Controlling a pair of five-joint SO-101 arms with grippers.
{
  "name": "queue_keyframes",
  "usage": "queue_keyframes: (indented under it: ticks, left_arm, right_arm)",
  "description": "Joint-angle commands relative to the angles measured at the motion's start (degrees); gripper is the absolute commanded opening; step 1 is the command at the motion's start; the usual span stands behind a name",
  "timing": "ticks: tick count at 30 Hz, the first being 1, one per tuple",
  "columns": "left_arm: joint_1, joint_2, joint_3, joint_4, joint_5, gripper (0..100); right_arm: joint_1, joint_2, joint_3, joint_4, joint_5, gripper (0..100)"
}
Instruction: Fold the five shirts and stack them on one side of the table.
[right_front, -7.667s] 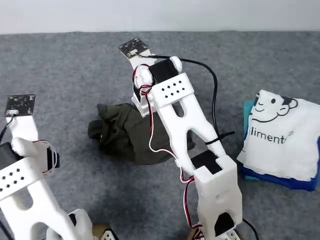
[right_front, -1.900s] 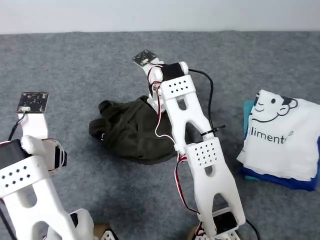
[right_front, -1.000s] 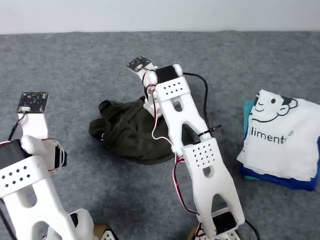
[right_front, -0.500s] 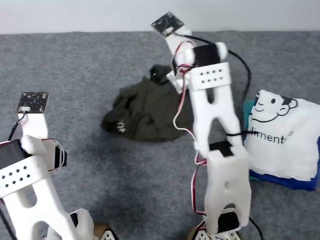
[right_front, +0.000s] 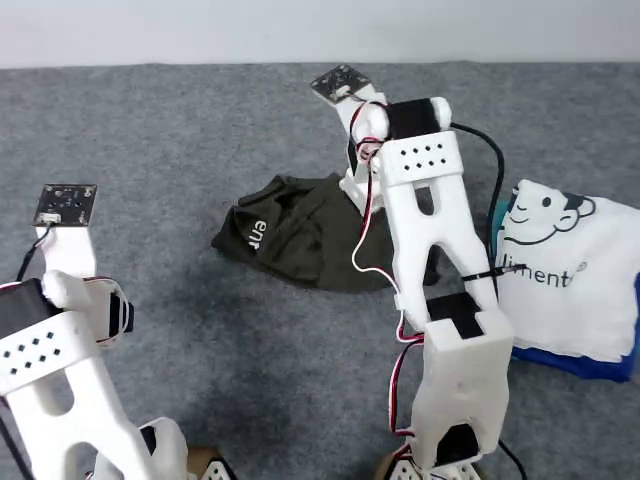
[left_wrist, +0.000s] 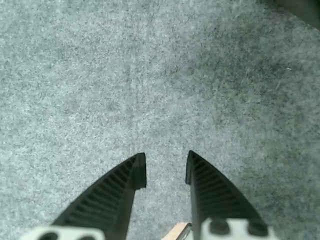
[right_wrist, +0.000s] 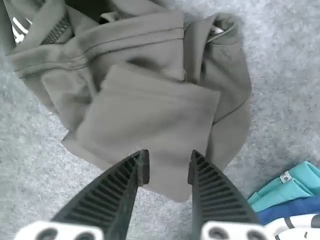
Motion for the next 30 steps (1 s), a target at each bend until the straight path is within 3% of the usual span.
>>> queue_keyframes:
  ticks: [1,11,17,30]
  left_arm:
    - [0.53,-1.41,-0.31,-0.79,-0.18,13]
    - [0.53,-1.41,-0.22,-0.97,-0.18,13]
    - [0.53,-1.41,-0.13,-0.97,-0.18,13]
    - [0.53,-1.41,-0.13,-1.05,-0.18,13]
  right_arm:
    - [-1.19,-1.89,-2.55,1.98,-1.05,12.8]
    - [1.63,8.04,-2.81,-0.22,-3.96,13.5]
    - [4.26,14.11,-3.43,-1.98,-7.38,22.1]
    - [4.88,19.47,-13.19,-3.91,-7.21,22.2]
